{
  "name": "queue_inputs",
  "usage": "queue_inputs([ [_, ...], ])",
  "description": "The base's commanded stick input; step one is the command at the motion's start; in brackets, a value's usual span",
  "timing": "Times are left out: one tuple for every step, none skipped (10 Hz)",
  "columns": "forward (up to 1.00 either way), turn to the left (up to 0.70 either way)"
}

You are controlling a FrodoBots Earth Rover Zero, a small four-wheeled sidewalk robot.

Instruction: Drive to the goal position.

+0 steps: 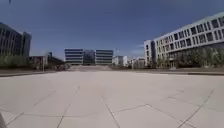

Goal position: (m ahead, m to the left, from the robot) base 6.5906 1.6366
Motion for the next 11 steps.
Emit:
queue_inputs([
  [0.09, -0.05],
  [0.09, -0.05],
  [0.09, -0.05],
  [0.09, -0.05],
  [0.09, -0.05],
  [0.09, -0.05],
  [0.09, -0.05],
  [0.09, -0.05],
  [0.09, -0.05],
  [0.09, -0.05],
  [0.09, -0.05],
])
